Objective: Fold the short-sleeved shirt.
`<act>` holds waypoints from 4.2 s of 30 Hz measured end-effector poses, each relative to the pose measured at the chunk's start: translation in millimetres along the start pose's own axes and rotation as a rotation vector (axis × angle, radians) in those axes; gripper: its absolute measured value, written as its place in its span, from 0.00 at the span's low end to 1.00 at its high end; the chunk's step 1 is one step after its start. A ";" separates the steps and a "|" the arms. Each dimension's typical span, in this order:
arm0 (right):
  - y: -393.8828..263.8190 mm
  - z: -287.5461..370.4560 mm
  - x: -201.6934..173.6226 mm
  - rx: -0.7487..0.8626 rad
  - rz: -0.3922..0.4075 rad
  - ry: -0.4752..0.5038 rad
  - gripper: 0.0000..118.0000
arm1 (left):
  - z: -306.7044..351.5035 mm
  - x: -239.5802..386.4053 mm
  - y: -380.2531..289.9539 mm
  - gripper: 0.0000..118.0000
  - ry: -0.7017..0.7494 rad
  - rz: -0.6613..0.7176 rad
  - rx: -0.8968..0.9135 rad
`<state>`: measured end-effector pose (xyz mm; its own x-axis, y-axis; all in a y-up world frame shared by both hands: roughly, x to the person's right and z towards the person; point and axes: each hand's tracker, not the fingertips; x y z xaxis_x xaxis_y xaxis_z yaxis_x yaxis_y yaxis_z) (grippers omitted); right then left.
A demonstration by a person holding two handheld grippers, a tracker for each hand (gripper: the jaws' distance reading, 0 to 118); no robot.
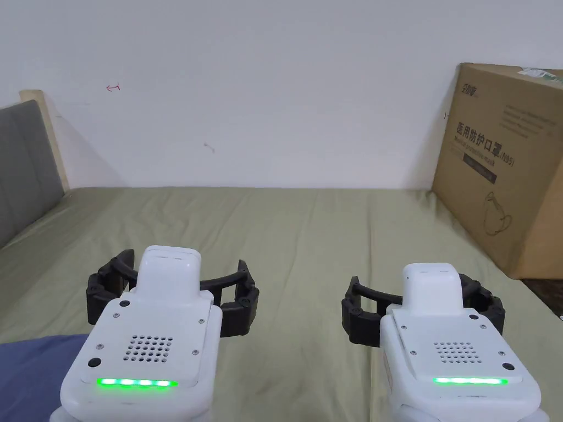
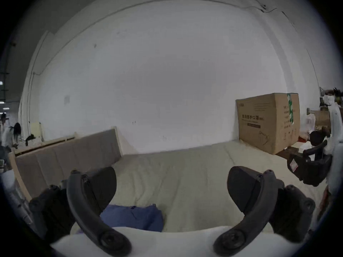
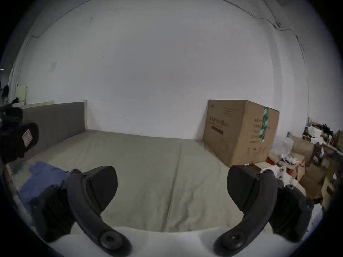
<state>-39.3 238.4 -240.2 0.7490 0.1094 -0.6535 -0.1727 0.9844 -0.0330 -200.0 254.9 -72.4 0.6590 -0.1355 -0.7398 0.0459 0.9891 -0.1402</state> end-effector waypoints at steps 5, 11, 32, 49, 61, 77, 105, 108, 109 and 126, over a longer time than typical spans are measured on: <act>-8.1 -1.8 5.7 -0.034 -0.065 -0.018 0.06 | -2.1 0.6 -10.7 0.00 -0.026 0.050 -0.029; -9.0 0.1 8.9 -0.020 -0.059 -0.023 0.00 | -7.9 -4.9 -19.8 0.00 -0.121 0.125 -0.067; 24.6 -23.4 -120.2 -0.018 -0.024 0.411 0.00 | 57.0 -134.4 -8.6 0.00 0.289 0.130 -0.075; 15.3 -24.0 -205.9 -0.117 0.016 0.644 0.00 | 66.7 -195.8 -40.1 0.00 0.382 0.216 -0.255; -4.7 -53.2 -221.5 -0.205 0.053 0.629 0.00 | -90.7 -228.1 -186.2 0.04 0.154 0.359 -0.839; -36.7 -90.4 -228.5 -0.342 0.101 0.593 0.00 | -144.3 -183.5 -241.5 0.79 0.087 0.242 -1.041; -1.2 -74.0 -55.6 -0.245 -0.067 0.276 0.00 | -176.8 -38.6 -48.2 0.05 -0.343 0.325 -0.719; 7.3 -65.8 -7.6 -0.218 -0.096 0.169 0.00 | -168.7 25.8 -13.3 0.05 -0.552 0.324 -0.651; 9.3 -62.4 7.0 -0.211 -0.107 0.132 0.00 | -163.7 45.6 -3.8 0.05 -0.611 0.304 -0.629; -47.9 -23.4 143.1 -0.355 -0.193 -0.186 0.00 | -85.5 231.0 -160.1 0.06 -0.843 -0.011 -0.989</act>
<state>61.2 203.7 -349.8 0.8857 -0.0165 -0.4640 -0.2034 0.8845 -0.4198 -119.3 60.4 -277.1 0.9448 0.2927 -0.1469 -0.2774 0.4769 -0.8340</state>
